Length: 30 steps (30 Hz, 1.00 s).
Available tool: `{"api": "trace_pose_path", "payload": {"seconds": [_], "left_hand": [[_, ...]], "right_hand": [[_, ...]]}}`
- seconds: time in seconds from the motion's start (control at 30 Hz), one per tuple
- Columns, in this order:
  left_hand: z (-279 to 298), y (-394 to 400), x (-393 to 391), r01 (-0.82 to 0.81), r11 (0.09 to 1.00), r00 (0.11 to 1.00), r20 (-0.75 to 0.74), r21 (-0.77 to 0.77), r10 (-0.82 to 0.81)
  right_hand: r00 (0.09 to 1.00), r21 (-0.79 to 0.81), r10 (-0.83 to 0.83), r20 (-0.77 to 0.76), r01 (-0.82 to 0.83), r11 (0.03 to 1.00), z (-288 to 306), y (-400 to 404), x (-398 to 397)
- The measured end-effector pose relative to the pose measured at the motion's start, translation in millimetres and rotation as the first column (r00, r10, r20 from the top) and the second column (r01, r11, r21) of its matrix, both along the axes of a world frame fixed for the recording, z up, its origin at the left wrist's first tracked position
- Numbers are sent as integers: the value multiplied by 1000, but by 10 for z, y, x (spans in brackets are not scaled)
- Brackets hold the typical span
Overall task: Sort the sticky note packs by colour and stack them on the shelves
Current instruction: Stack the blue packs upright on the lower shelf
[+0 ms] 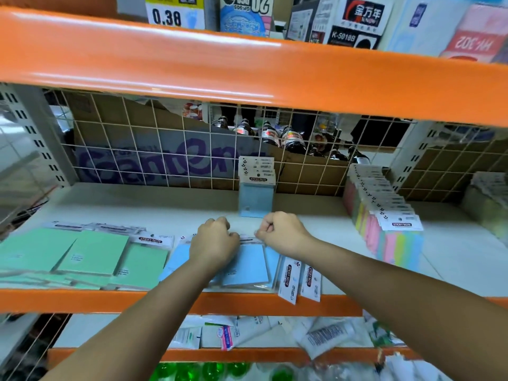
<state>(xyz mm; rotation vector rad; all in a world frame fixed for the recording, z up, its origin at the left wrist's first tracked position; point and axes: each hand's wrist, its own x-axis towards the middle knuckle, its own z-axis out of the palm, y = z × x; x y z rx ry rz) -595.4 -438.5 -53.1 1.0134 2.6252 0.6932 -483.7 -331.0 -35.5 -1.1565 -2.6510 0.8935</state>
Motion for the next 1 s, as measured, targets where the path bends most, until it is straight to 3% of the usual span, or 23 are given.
{"api": "trace_pose_path", "payload": {"seconds": [0.23,0.37,0.5,0.63,0.87,1.0], "left_hand": [[91,-275,87,-41,996,968,-249,-85,19],[119,-371,185,-23,964,966,-253,-264,-46],[122,-433,326,8,933,979,-187,-360,-81],[163,-453,424,-16,943,990,-140,-333,-33],[162,-432,423,-62,983,995,67,-170,75],[210,-359,418,-74,995,995,70,-61,78]], "right_hand": [[997,-45,-12,83,16,999,41,-128,204],[986,-161,0,169,27,987,140,-245,321],[987,-330,18,161,37,943,146,-371,338],[988,-359,-10,154,66,931,103,-445,309],[987,-444,-130,94,158,882,98,-471,325],[984,-506,-179,-14,147,850,137,-396,328]]}}
